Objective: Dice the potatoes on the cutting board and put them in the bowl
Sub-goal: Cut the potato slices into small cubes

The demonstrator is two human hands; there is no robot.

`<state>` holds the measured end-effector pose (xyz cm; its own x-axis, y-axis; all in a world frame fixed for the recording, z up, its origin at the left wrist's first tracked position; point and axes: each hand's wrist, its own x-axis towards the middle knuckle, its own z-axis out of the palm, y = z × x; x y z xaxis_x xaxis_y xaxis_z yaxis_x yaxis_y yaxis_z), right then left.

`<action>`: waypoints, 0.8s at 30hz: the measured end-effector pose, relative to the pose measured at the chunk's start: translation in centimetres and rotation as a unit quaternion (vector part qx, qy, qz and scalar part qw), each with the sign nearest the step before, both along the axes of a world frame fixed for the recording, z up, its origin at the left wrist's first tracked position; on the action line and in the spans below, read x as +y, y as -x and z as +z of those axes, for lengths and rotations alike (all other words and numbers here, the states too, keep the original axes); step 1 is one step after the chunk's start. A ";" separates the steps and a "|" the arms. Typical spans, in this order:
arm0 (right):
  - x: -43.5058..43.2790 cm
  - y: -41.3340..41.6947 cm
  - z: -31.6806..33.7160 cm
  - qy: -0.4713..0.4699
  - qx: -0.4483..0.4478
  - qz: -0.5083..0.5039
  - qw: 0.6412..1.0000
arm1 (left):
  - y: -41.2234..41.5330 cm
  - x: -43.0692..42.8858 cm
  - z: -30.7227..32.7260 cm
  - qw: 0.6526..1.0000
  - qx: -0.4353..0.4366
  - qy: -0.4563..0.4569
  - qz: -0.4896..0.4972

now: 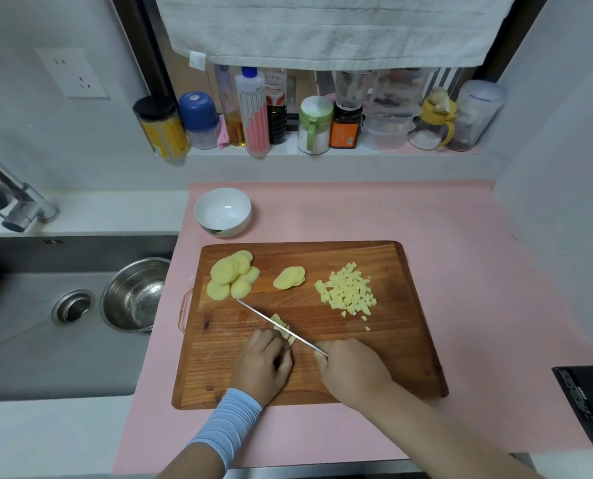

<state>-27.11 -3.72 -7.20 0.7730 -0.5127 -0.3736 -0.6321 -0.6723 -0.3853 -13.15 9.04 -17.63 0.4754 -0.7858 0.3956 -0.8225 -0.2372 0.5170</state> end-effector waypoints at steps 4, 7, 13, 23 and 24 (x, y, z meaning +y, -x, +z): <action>-0.1 0.1 0.0 -0.001 -0.007 0.002 1.000 | 0.0 0.4 -0.2 1.000 0.003 0.006 -0.008; -0.1 0.6 0.2 0.027 -0.018 0.021 0.999 | 0.0 0.6 -0.1 1.000 0.006 0.010 -0.011; 0.3 2.7 1.1 0.029 -0.025 0.033 0.999 | 0.0 0.7 -0.1 1.000 0.014 0.014 -0.016; -0.6 2.7 1.4 -0.035 0.024 0.002 0.999 | -0.1 0.5 -0.3 1.000 0.014 0.013 -0.005; -0.4 2.2 1.2 -0.037 0.028 0.002 0.999 | -0.1 0.5 -0.3 1.000 0.015 0.013 -0.006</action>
<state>-29.30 -4.15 -5.97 0.7515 -0.4794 -0.4532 -0.6518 -0.6458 -0.3976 -13.05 9.56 -17.93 0.4781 -0.7812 0.4015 -0.8089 -0.2135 0.5478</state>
